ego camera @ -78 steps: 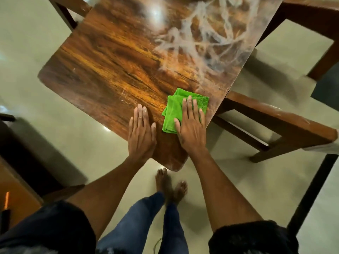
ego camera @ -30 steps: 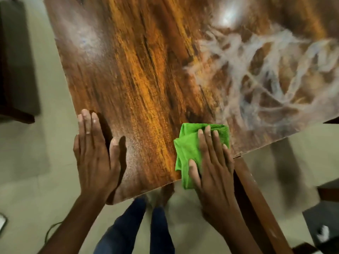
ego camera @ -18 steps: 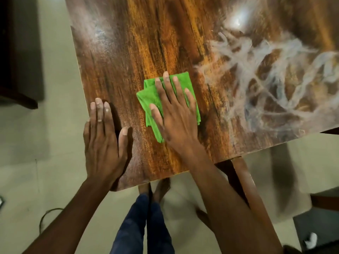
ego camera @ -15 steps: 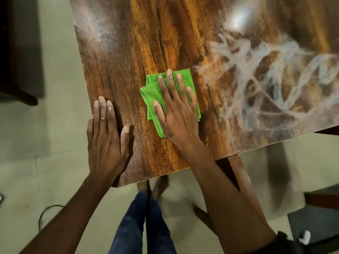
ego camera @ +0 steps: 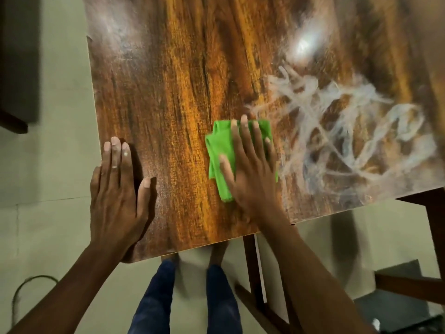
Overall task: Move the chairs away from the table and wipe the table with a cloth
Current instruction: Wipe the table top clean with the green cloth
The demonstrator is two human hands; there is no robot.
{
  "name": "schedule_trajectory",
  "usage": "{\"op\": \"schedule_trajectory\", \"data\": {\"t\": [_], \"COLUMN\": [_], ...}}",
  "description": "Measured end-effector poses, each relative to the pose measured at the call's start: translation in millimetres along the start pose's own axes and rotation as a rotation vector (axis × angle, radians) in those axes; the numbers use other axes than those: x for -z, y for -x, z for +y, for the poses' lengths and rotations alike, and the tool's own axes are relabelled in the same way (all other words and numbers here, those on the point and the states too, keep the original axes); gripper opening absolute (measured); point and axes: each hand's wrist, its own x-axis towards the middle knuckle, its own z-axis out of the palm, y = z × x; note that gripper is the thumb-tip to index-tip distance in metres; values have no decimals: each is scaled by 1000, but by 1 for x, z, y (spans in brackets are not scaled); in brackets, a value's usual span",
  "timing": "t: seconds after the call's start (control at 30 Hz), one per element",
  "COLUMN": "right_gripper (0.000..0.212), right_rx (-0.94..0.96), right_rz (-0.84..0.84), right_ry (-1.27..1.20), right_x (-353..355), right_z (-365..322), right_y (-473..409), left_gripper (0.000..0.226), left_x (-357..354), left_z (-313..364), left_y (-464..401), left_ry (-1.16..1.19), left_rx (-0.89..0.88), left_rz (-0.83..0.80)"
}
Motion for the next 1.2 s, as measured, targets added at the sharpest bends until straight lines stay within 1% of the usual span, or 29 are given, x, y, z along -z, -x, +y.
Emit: {"op": "schedule_trajectory", "data": {"t": [0.1,0.2,0.3,0.43,0.53,0.63,0.73,0.8,0.87,0.97,1.07,1.13,1.2], "right_gripper": [74,72,70,72,74,75,74,73,74,75,71,68,68], "right_rx": [-15,23,68,85,95,100,113,121,117,103,129,134,104], "right_rz": [44,14,8,-96,-136,-125,-59,-5,24,1,39,45,3], "right_ry": [33,1,-5,-12,24,29,-2,-47,-34,-7,-15,-20,-19], "right_x": [1,-1,2,10,14,11,7,5,7,12,12,12,16], "right_z": [16,23,31,49,61,68,68,69,72,76,83,93,103], "right_y": [-79,-95,-52,41,96,97,45,-9,-67,-120,-100,-60,-11], "left_gripper": [70,70,70,70,70,71,72,70,66,66,66,66,65], "left_x": [0,2,3,5,4,2,5,5,-4,-30,-52,-63,-72], "left_z": [2,0,4,10,12,11,15,39,85,160,200,206,202], "left_y": [1,2,1,3,2,1,-2,-5,-9,-28,-59,-75,-83], "left_ry": [-1,-14,-32,-59,-58,-46,-119,-107,-61,-4,16,6,-7], "left_rx": [6,3,7,17,46,29,8,18,5,-74,-114,-94,-77], "left_rz": [5,4,4,21,39,32,35,94,139,118,93,88,80]}}
